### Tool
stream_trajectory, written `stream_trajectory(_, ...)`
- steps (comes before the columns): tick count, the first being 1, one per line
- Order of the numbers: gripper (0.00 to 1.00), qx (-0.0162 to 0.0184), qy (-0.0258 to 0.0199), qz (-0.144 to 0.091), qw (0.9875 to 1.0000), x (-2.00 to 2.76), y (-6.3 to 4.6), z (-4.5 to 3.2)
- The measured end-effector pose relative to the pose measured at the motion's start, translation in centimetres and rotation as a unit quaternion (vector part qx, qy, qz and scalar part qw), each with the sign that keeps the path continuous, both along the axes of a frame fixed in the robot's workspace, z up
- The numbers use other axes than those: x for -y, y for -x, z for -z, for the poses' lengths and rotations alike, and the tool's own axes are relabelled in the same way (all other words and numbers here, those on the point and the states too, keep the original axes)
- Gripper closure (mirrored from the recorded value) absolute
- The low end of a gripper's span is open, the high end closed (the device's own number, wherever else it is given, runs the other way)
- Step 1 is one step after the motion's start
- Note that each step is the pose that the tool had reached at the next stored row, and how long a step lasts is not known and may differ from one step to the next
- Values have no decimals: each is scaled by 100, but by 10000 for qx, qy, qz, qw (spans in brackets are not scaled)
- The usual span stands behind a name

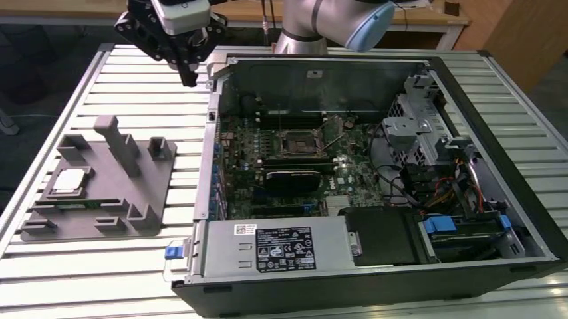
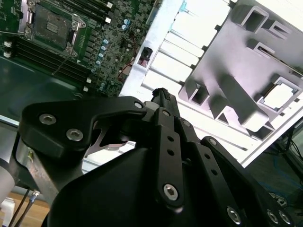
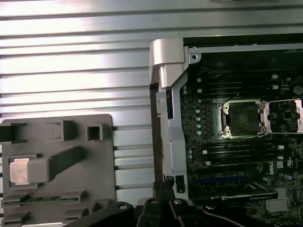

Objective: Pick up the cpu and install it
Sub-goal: 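Reach for the cpu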

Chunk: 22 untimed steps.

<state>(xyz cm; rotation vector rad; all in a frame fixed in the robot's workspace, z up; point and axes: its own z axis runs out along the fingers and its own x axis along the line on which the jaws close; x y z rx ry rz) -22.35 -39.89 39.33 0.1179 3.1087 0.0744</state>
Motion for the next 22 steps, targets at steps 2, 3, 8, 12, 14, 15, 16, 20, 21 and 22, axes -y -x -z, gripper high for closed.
stream_trajectory(2,89,0,0,0,10000,0,16,0)
stream_trajectory(3,89,0,0,0,10000,0,23,0)
stream_trajectory(8,89,1,0,0,10000,0,64,0)
stream_trajectory(12,89,4,-1,0,10000,0,120,0)
stream_trajectory(14,89,6,-1,-1,10000,0,158,0)
stream_trajectory(15,89,8,-1,0,10000,0,180,0)
stream_trajectory(16,89,10,-1,0,10000,0,203,0)
stream_trajectory(20,89,16,-1,0,10000,0,287,0)
stream_trajectory(21,89,17,-1,0,10000,0,307,0)
stream_trajectory(22,89,18,-1,0,10000,0,326,-1)
